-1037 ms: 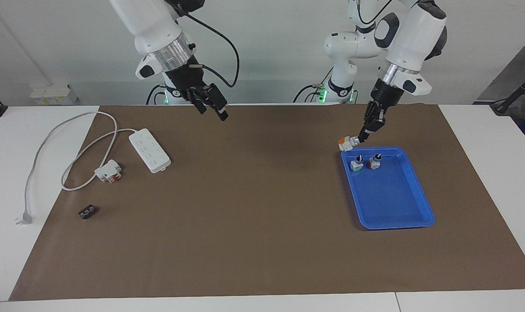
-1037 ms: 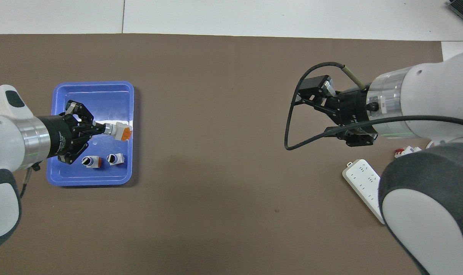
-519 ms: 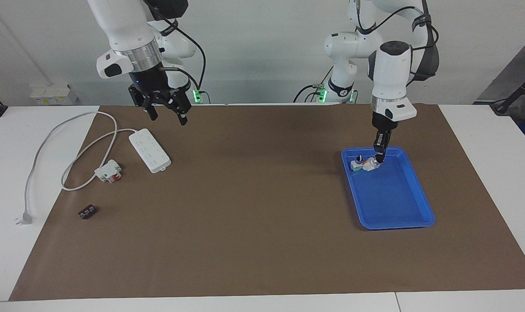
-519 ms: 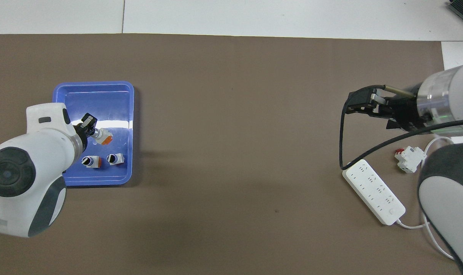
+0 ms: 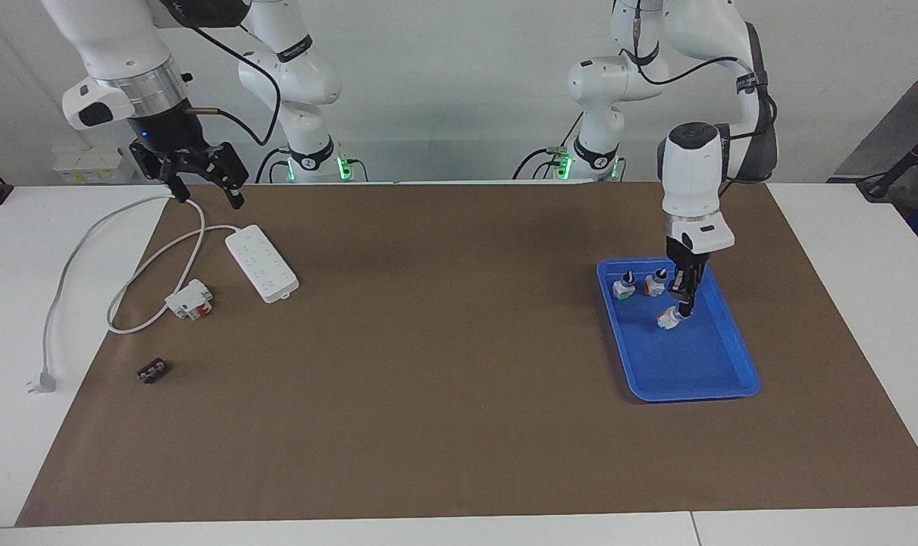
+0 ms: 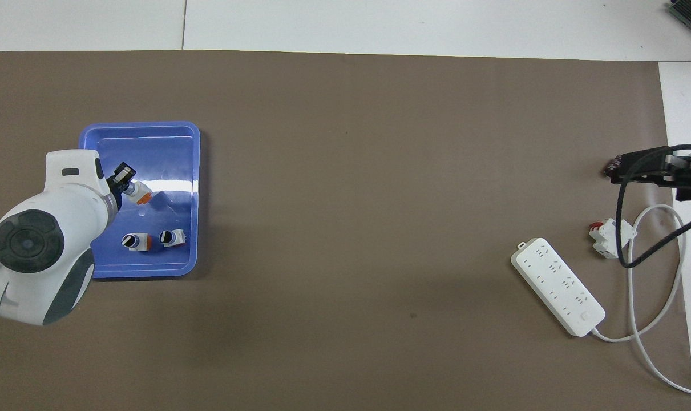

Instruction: Turn and place switch with both arms

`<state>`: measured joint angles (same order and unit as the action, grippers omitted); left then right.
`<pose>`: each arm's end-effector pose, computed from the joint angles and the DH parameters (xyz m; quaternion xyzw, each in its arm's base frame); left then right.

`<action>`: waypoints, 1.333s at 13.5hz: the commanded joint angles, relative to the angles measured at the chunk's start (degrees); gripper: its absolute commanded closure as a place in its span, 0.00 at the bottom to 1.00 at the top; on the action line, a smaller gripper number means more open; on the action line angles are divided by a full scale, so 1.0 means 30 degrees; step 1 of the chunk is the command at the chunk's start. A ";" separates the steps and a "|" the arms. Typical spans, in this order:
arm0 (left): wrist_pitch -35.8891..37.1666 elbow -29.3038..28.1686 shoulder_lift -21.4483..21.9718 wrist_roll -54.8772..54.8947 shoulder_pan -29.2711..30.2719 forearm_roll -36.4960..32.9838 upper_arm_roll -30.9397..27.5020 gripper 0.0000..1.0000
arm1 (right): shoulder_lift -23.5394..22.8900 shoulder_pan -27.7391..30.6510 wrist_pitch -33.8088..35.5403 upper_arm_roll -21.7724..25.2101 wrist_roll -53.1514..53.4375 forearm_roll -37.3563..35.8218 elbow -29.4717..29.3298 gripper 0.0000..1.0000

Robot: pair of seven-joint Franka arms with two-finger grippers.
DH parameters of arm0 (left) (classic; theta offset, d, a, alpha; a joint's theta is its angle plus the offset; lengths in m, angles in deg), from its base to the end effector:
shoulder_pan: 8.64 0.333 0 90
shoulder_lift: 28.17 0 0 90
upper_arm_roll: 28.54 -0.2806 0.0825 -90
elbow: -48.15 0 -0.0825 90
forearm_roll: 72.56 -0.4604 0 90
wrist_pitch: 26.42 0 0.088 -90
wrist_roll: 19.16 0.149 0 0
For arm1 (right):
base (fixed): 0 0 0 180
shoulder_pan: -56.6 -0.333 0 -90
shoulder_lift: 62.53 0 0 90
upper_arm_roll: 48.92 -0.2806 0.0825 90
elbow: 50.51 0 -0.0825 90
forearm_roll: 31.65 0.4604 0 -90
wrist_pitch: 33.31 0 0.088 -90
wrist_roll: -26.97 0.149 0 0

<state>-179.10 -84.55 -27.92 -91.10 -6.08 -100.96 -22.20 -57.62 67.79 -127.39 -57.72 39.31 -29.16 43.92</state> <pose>0.6083 -0.0448 0.2538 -0.8996 -0.3734 -0.2260 0.0134 0.6175 -0.0169 0.5639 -0.9908 0.1288 -0.0378 0.0185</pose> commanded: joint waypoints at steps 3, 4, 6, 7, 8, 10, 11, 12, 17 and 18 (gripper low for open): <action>-0.0992 -0.1614 0.0413 -0.0248 0.0258 -0.0555 0.0200 1.00 | 0.1206 -0.3203 0.0922 0.3431 -0.2175 -0.0654 0.1538 0.00; -0.0759 -0.1410 0.0384 -0.0162 0.0229 -0.0554 0.0200 1.00 | 0.1090 -0.3203 0.0717 0.3432 -0.2471 -0.0683 0.1277 0.00; -0.0524 -0.0562 0.0150 -0.0158 0.0693 -0.0496 0.0112 0.00 | 0.1031 -0.3232 0.0860 0.3403 -0.2416 -0.0741 0.1187 0.00; -0.0116 -0.0588 0.0352 -0.0248 0.0523 -0.0467 0.0112 0.00 | 0.1031 -0.3552 0.0891 0.3461 -0.2415 -0.0742 0.1187 0.00; 0.0439 -0.0530 0.0499 -0.0191 0.0492 -0.0495 0.0257 0.00 | 0.0915 -0.4048 0.0862 0.3694 -0.2502 -0.0974 0.1013 0.00; 0.0913 -0.0471 0.1113 -0.0074 -0.0002 -0.0467 0.0259 0.00 | 0.0447 -0.4667 0.1443 0.3960 -0.2735 -0.2056 -0.0039 0.00; 0.0913 -0.0471 0.1319 0.0014 -0.0064 -0.0495 0.0287 0.00 | 0.0387 -0.4755 0.1679 0.3960 -0.2825 -0.2089 -0.0131 0.00; 0.0913 -0.0355 0.1495 0.0102 -0.0094 -0.0496 0.0288 0.00 | 0.0415 -0.5075 0.1798 0.4018 -0.2825 -0.2118 -0.0015 0.00; 0.0913 0.0873 0.1468 0.4951 -0.0824 -0.0525 0.0317 0.00 | 0.0503 -0.5313 0.1886 0.4252 -0.2884 -0.1797 0.0074 0.00; 0.0913 0.1341 0.1293 0.6039 -0.1087 -0.0496 0.0317 0.00 | 0.0503 -0.5284 0.2003 0.4398 -0.2884 -0.1767 0.0074 0.00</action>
<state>-178.23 -83.04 -23.69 -78.87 -7.36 -101.52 -20.77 -55.83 52.40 -122.84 -45.80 32.57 -34.29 44.90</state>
